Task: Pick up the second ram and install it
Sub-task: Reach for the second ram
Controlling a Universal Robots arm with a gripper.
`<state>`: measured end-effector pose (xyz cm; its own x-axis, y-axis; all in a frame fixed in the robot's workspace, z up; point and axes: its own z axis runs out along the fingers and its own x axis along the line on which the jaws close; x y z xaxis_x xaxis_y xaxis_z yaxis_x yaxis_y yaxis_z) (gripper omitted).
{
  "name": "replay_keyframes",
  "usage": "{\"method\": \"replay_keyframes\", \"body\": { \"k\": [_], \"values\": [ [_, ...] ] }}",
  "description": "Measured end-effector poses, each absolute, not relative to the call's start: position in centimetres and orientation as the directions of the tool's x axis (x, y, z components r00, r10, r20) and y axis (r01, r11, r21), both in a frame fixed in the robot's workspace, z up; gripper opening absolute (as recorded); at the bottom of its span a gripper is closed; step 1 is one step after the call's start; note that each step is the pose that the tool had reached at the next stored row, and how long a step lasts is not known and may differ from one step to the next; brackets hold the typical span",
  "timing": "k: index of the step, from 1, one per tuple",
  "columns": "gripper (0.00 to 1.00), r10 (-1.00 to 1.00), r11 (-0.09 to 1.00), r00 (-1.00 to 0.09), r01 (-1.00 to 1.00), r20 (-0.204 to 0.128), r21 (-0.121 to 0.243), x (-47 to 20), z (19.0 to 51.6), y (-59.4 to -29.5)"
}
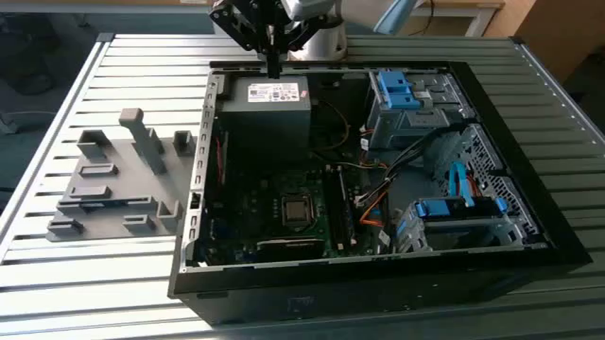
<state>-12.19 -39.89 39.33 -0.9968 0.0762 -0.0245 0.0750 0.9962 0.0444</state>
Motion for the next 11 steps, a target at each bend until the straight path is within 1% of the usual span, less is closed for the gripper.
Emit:
{"method": "replay_keyframes", "body": {
  "k": [11],
  "values": [
    [0.11, 0.076, 0.996, -0.997, 0.075, -0.024, 0.044, -12.35, 39.33, -39.89]
  ]
}}
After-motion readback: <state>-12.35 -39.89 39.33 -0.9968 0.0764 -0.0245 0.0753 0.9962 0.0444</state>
